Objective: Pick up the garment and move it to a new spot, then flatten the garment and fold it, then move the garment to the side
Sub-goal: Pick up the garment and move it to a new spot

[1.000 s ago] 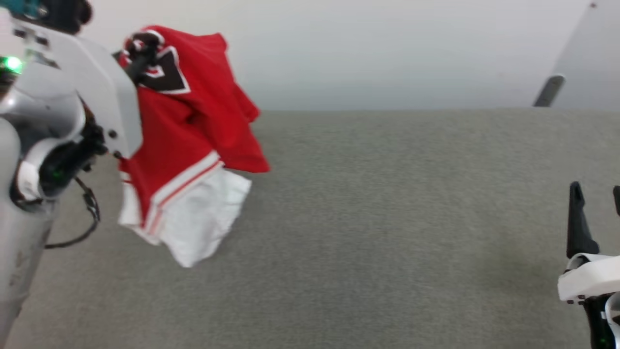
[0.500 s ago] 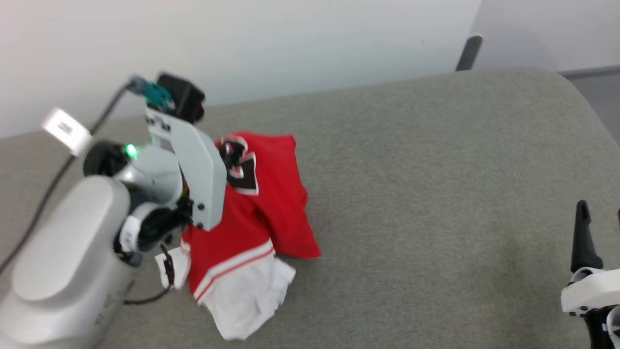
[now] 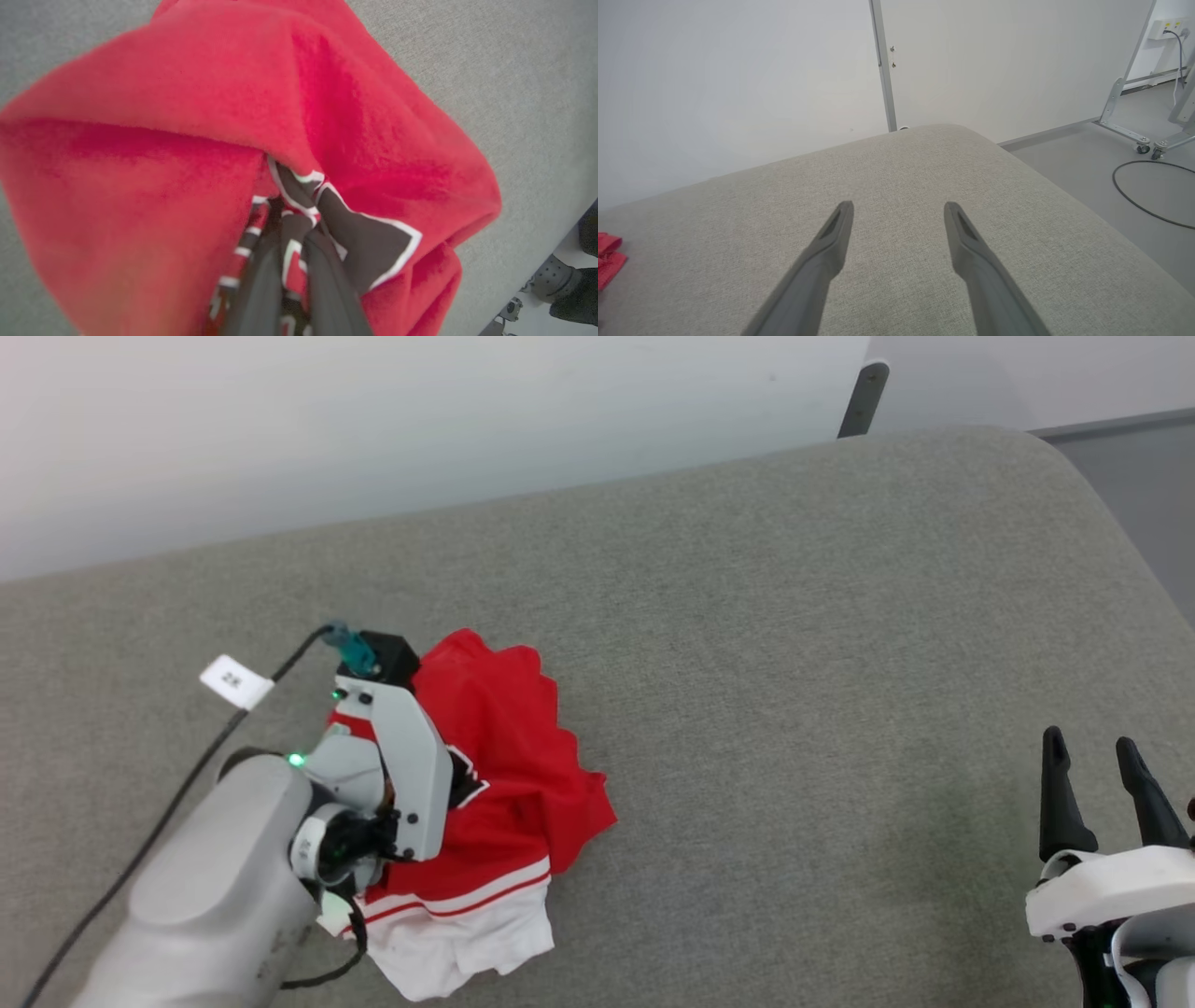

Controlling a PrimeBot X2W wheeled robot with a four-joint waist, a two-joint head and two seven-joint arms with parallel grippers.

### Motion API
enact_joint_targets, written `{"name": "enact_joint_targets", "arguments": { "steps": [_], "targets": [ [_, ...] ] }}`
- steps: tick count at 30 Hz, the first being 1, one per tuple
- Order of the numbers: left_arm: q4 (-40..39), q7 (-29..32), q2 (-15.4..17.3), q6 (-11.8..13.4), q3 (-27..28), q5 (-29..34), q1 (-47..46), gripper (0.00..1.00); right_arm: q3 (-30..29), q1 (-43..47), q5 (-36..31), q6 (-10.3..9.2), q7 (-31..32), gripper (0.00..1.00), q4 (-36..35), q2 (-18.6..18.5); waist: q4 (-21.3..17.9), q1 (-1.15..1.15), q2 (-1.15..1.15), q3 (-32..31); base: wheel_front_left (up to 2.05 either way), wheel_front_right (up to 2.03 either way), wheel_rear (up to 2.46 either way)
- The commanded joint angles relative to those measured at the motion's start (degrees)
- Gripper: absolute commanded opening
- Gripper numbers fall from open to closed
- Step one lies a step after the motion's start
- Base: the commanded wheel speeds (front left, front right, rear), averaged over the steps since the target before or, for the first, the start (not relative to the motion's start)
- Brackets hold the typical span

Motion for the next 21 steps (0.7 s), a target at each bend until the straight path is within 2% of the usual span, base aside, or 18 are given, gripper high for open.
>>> {"name": "enact_joint_targets", "arguments": {
  "steps": [1,2,4,6,7,14,18,21],
  "targets": [
    [1.9,-0.3,-0.7,-0.9,-0.6,0.2,-0.5,0.12,0.4,-0.8,-0.1,0.02,-0.3,1.00,0.2,0.1,0.7,0.00,0.00,-0.5,0.00,0.00,0.00],
    [3.1,-0.2,-1.2,-1.2,-0.8,0.0,-0.7,0.32,0.5,-0.8,-0.2,0.02,-0.2,1.00,0.3,0.1,1.0,0.00,0.00,-0.7,0.00,0.00,0.00],
    [4.7,-0.3,-2.0,-2.2,-1.3,-0.4,-1.2,0.27,0.8,-0.9,-0.4,0.02,0.0,1.00,0.5,0.1,1.7,0.00,0.00,-1.2,0.00,0.00,0.00],
    [5.7,-0.9,-2.9,-2.9,-1.3,-0.9,-1.9,0.48,1.2,-0.9,-0.6,0.02,0.2,1.00,0.6,0.1,2.6,0.00,0.00,-1.9,0.00,0.00,0.00],
    [6.0,-1.4,-3.3,-3.3,-1.2,-1.0,-2.2,1.00,1.4,-0.8,-0.6,0.02,0.4,1.00,0.6,0.1,3.1,0.00,0.00,-2.3,0.00,0.00,0.00],
    [5.9,-4.3,-4.0,-5.0,-1.3,-1.7,-3.1,1.00,2.2,0.0,-1.2,0.02,1.6,1.00,-0.3,-1.0,6.5,0.00,0.00,-4.9,0.00,0.00,0.00],
    [4.3,-9.3,-3.1,-5.8,-0.4,-2.0,-2.1,1.00,3.2,0.5,-1.2,0.02,2.3,1.00,-1.0,-1.6,8.9,0.00,0.00,-7.0,0.00,0.00,0.00],
    [2.2,-15.2,-2.1,-6.0,0.2,-1.5,-1.0,1.00,3.9,0.8,-1.0,0.02,2.4,1.00,-1.2,-2.3,10.8,0.00,0.00,-8.5,0.00,0.00,0.00]
  ]
}}
